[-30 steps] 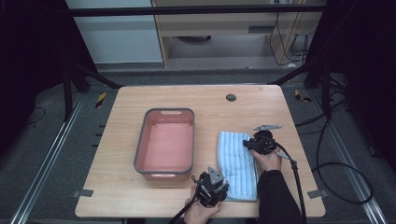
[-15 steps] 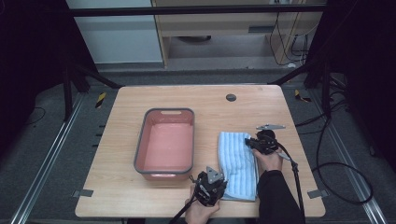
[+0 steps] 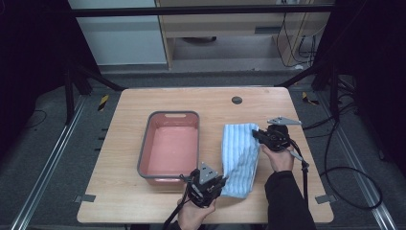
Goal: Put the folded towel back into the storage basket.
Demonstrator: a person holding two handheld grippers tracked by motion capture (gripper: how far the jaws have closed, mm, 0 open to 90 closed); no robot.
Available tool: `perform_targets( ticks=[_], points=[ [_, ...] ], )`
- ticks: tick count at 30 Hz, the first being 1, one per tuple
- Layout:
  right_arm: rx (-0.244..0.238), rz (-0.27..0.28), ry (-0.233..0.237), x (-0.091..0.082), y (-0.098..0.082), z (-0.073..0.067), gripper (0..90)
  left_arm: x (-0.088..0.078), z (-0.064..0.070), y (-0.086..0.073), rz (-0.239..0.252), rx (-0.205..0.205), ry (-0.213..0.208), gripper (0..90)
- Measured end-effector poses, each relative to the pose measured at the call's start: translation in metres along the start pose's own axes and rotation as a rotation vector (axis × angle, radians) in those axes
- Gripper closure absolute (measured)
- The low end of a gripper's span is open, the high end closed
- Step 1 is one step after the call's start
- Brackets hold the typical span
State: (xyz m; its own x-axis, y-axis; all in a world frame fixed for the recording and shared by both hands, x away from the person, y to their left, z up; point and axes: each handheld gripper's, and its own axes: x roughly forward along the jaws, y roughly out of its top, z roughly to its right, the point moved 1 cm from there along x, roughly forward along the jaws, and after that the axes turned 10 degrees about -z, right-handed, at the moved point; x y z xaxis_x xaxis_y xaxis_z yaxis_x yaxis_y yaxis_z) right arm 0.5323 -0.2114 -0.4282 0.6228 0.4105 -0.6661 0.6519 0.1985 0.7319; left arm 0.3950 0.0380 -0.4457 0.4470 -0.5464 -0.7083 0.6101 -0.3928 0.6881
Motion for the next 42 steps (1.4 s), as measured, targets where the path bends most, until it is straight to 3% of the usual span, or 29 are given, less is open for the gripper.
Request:
perform_targets(
  ticks=[4, 16, 27, 42],
  points=[
    [-0.010, 0.021, -0.008, -0.008, 0.014, -0.010, 83.0, -0.015, -0.006, 0.009, 0.010, 0.017, 0.031, 83.8],
    [-0.056, 0.094, -0.004, -0.030, 0.057, -0.038, 83.0, -0.052, -0.020, 0.024, 0.070, 0.019, 0.064, 83.8],
    [-0.090, 0.138, 0.011, -0.030, 0.085, -0.069, 82.9, -0.085, -0.038, 0.027, 0.111, 0.015, 0.122, 83.8],
    [-0.133, 0.158, 0.046, -0.018, 0.113, -0.106, 82.9, -0.117, -0.061, 0.023, 0.145, -0.011, 0.156, 83.8]
  ],
)
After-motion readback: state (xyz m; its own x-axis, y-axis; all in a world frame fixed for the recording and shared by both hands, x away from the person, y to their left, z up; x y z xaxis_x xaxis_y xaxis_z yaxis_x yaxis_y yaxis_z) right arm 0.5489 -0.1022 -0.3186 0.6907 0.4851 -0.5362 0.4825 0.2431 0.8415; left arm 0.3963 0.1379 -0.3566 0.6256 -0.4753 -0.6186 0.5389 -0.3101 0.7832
